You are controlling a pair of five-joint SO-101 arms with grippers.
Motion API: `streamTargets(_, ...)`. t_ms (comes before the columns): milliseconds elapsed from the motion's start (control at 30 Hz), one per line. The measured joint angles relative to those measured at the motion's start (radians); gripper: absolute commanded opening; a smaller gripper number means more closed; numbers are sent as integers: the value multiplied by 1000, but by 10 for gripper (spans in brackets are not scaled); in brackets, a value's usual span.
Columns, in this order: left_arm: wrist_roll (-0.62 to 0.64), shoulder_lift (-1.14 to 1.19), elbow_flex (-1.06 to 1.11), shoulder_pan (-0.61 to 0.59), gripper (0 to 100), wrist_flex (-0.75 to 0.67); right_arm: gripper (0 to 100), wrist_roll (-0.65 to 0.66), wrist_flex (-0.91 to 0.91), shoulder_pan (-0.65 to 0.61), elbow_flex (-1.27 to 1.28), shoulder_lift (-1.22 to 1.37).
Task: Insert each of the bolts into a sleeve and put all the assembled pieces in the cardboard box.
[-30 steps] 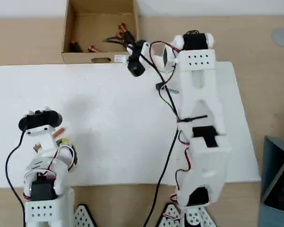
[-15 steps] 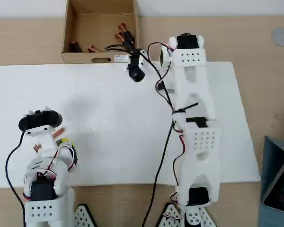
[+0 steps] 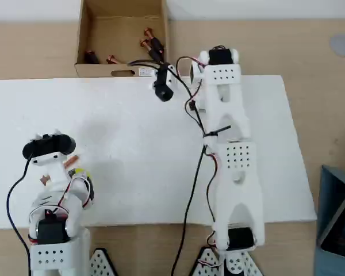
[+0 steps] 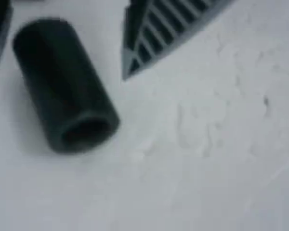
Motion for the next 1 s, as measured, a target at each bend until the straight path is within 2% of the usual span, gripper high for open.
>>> streamTargets(167,0,0,0,0,2,0,175,6,0,-2,-43,43)
streamTargets(433,0,0,0,0,2,0,9,6,2,-9,-68,64)
streamTargets(733,0,0,0,0,2,0,11,5,21,-15,-71,64)
streamTargets(1000,0,0,0,0,2,0,10,-120,32,-32,-66,-43)
